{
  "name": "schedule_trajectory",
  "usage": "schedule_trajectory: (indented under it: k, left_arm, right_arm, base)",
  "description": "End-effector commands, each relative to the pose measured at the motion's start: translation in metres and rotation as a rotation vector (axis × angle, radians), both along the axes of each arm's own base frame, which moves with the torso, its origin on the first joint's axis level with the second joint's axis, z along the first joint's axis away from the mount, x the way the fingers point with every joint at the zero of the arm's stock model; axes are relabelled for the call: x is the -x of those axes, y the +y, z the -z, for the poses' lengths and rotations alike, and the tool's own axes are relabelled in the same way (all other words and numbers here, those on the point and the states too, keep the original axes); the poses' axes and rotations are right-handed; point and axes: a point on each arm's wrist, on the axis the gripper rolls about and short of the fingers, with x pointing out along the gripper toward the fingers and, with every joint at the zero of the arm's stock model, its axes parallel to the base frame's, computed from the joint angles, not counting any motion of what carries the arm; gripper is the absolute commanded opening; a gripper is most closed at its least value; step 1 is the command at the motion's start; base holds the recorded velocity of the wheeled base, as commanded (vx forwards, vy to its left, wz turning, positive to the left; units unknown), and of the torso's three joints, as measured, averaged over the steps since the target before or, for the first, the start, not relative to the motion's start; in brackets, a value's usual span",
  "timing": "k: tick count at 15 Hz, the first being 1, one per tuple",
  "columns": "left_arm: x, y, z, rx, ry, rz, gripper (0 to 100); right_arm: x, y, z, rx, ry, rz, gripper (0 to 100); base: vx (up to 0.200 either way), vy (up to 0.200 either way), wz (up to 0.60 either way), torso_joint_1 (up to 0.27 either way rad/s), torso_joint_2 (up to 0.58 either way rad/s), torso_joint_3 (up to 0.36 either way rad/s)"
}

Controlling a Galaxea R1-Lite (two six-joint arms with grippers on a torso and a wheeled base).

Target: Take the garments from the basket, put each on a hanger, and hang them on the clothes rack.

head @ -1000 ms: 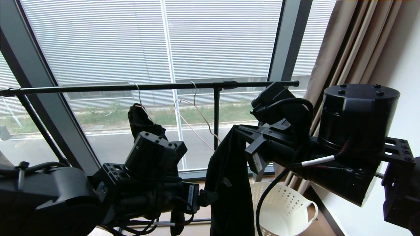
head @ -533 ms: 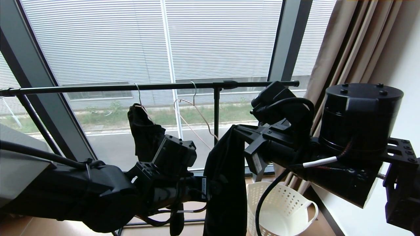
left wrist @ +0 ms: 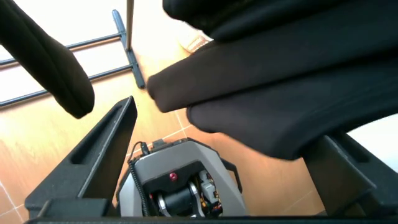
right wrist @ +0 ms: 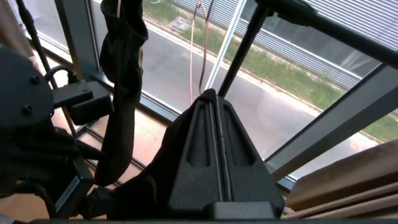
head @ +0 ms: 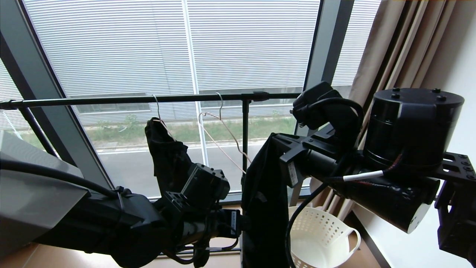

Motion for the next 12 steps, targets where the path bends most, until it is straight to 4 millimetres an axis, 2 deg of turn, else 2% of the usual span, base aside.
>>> schedule_trajectory:
  k: [1, 2, 3, 5, 9, 12]
  left_arm:
    - [0.000, -0.001, 0.004, -0.008, 0.008, 0.003, 100]
    - [0.001, -0.002, 0.004, -0.008, 0.008, 0.006, 100]
    - [0.003, -0.002, 0.003, -0.009, 0.007, 0.009, 0]
    - [0.004, -0.003, 0.002, -0.020, -0.005, -0.002, 0]
    - [0.019, 0.013, -0.025, 0.005, -0.074, -0.027, 0]
    - [0.021, 0.029, -0.045, 0.042, -0.119, -0.057, 0]
  right_arm:
    - [0.001, -0.002, -0.005, -0.013, -0.010, 0.009, 0]
    - [0.001, -0.004, -0.007, -0.019, -0.015, 0.012, 0]
    - [0.000, -0.007, -0.009, -0.022, -0.020, 0.027, 0]
    - [-0.006, -0.014, -0.010, -0.025, -0.025, 0.076, 0]
    - [-0.020, -0.032, -0.012, -0.024, -0.038, 0.207, 0]
    - [-0.027, -0.045, -0.008, -0.001, -0.035, 0.290, 0]
  base:
    - [0.000, 0.000, 0.00, 0.000, 0.00, 0.000]
    - [0.000, 0.000, 0.00, 0.000, 0.00, 0.000]
    - [0.000, 0.000, 0.00, 0.000, 0.00, 0.000]
    - [0.000, 0.000, 0.00, 0.000, 0.00, 0.000]
    - [0.000, 0.000, 0.00, 0.000, 0.00, 0.000]
    - [0.000, 0.000, 0.00, 0.000, 0.00, 0.000]
